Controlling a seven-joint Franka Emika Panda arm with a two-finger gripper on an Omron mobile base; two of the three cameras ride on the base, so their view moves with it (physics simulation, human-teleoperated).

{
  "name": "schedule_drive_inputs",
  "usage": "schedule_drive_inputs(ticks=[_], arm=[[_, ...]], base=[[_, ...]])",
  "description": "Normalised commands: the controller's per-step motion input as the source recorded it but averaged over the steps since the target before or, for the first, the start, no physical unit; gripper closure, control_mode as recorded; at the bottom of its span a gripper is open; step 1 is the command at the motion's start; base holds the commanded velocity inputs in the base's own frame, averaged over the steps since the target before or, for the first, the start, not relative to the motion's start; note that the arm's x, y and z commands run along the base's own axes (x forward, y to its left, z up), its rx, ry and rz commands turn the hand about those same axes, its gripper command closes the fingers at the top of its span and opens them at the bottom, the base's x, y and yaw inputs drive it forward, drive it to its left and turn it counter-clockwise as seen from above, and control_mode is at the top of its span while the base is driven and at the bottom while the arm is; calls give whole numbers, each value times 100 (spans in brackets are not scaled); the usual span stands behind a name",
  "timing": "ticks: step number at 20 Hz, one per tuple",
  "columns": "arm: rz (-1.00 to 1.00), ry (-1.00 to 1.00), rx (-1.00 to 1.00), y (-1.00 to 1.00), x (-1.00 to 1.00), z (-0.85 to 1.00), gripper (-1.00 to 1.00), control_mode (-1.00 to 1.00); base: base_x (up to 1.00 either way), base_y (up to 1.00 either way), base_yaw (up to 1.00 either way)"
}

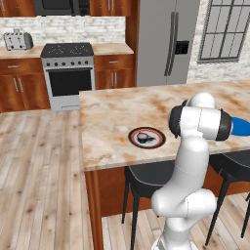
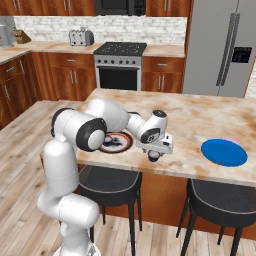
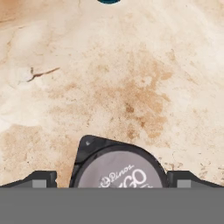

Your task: Place two yogurt containers on each plate.

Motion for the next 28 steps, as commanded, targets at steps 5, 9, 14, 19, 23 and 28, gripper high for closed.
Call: schedule_drive_inputs(ticks=[5, 9, 14, 19, 23, 28], arm=[[0, -1, 0, 0, -12, 4, -100, -100], [0, -2, 0, 0, -18, 6, -100, -100], [0, -3, -3, 1, 0, -9, -100, -100], [0, 0, -1, 0, -11, -26, -100, -100], [0, 0, -3, 0, -6, -21, -100, -100], [0, 0, -6, 10, 17, 0, -100, -100]], base=[[0, 0, 0], [0, 0, 0], [0, 0, 0], [0, 0, 0], [0, 0, 0], [0, 0, 0]])
